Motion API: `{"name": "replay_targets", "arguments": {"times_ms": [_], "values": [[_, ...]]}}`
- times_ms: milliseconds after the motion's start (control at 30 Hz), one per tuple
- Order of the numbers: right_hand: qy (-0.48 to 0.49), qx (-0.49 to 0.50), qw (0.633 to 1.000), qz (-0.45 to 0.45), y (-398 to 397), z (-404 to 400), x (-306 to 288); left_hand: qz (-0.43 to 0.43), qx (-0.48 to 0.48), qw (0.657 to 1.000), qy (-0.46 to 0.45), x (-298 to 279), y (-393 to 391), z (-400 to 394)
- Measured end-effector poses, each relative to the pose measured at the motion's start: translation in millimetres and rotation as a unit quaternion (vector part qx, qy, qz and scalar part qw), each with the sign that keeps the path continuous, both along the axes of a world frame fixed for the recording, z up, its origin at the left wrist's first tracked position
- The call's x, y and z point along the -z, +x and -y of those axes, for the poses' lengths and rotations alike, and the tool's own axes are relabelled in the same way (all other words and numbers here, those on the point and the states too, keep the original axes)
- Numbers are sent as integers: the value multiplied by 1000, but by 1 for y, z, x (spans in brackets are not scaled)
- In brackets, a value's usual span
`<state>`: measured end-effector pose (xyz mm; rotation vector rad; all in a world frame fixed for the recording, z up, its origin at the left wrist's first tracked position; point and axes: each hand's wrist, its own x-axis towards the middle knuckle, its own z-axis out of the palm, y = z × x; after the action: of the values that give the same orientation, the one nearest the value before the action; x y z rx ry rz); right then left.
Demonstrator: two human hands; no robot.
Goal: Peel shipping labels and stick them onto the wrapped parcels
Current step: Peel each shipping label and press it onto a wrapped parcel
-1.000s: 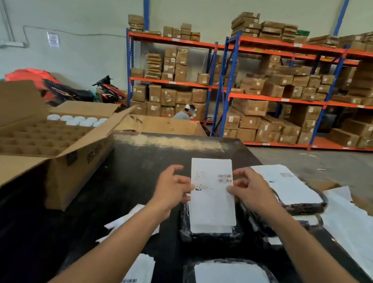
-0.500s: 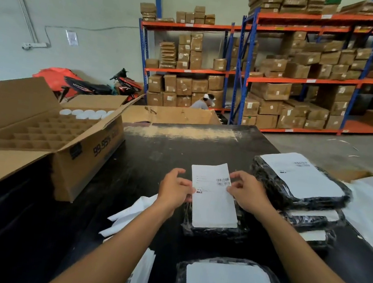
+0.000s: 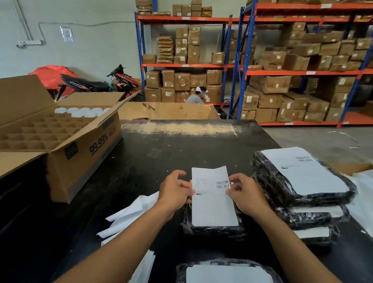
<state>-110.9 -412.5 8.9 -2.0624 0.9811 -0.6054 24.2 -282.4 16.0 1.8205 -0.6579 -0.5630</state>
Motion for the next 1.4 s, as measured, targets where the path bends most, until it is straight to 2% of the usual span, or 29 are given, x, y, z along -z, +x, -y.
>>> {"name": "replay_targets", "arguments": {"times_ms": [800, 900, 1067, 1267, 1400], "values": [[-15, 14, 999, -29, 2, -6, 7, 180, 35, 976, 121, 5, -6, 8], [-22, 16, 999, -38, 3, -6, 9, 156, 40, 978, 134, 4, 0, 6], [-95, -4, 988, -119, 5, -2, 9, 101, 31, 983, 152, 10, 10, 2], [-95, -103, 967, -212, 24, -4, 10, 147, 66, 974, 157, 14, 8, 15], [-79, -101, 969, -212, 29, -1, 14, 126, 18, 979, 157, 22, 7, 26]]}}
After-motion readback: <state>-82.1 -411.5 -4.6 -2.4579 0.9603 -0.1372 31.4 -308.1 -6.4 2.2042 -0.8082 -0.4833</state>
